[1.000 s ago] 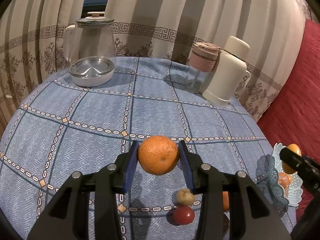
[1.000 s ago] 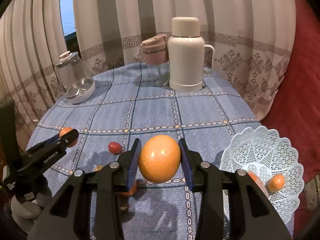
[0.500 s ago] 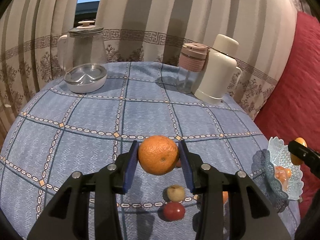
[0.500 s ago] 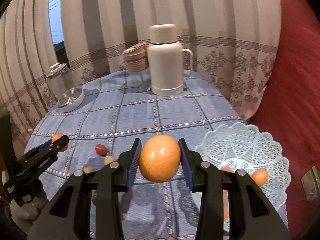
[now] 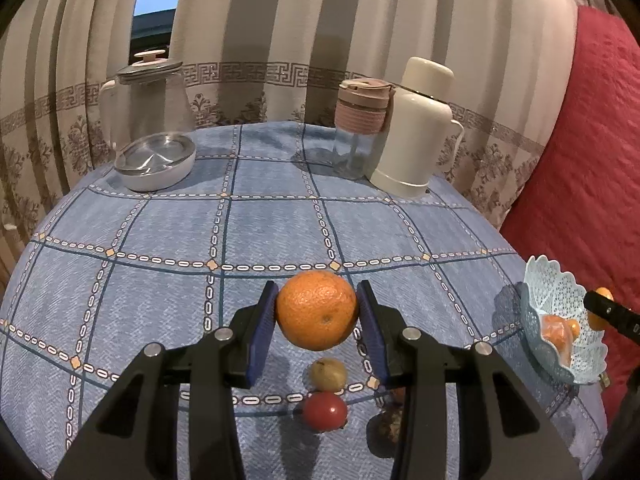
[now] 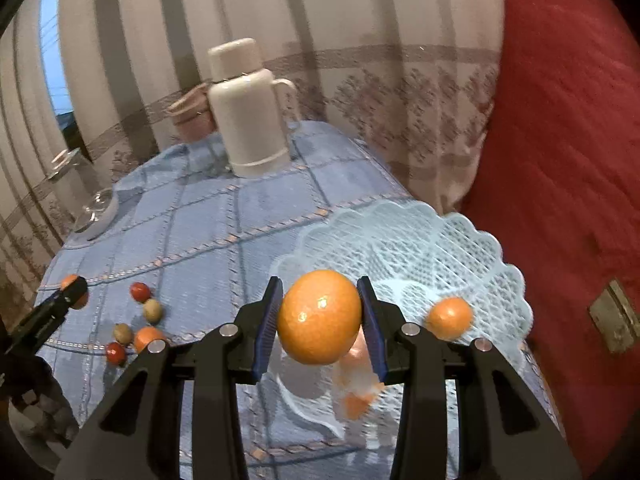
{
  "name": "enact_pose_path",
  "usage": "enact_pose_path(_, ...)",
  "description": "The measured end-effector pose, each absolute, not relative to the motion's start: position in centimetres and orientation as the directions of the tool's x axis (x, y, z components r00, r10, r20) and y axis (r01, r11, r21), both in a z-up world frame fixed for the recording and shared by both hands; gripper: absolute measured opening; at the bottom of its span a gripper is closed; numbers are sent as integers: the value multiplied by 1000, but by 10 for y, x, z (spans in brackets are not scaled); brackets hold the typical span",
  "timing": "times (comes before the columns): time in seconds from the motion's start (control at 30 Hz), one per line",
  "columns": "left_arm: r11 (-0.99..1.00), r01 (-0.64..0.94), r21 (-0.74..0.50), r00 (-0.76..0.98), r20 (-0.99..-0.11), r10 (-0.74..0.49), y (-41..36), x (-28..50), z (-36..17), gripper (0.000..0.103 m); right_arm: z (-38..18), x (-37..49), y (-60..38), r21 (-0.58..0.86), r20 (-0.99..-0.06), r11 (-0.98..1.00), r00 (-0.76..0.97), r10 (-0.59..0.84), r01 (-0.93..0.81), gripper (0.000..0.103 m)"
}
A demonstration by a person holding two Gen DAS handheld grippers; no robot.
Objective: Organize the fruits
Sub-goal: 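Carry the orange in the right tool into the lattice basket and open it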
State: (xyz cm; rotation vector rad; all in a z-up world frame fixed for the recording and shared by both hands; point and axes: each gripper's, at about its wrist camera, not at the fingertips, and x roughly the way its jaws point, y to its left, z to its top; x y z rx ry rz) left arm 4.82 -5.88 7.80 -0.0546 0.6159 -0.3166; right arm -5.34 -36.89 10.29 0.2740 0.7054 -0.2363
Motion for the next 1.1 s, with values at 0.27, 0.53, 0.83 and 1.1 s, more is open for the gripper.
enact_pose_path(0.27, 950, 285, -130, 768, -562, -308, -65, 47, 77, 41, 84, -65, -392, 189, -703, 918, 701, -121, 348, 40)
enact_pose_path(0.53, 949, 290, -122, 763, -570, -306, -70, 45, 75, 41, 74, -74, -404, 207, -719, 906, 685, -116, 370, 45)
enact_pose_path(0.83, 947, 302, -107, 757, -577, -307, -81, 42, 73, 41, 78, -83, -413, 215, -698, 899, 704, -131, 381, 54)
enact_pose_path(1.1, 939, 328, -98, 747, -582, -322, -99, 37, 77, 41, 77, -92, -421, 226, -679, 890, 719, -148, 396, 55)
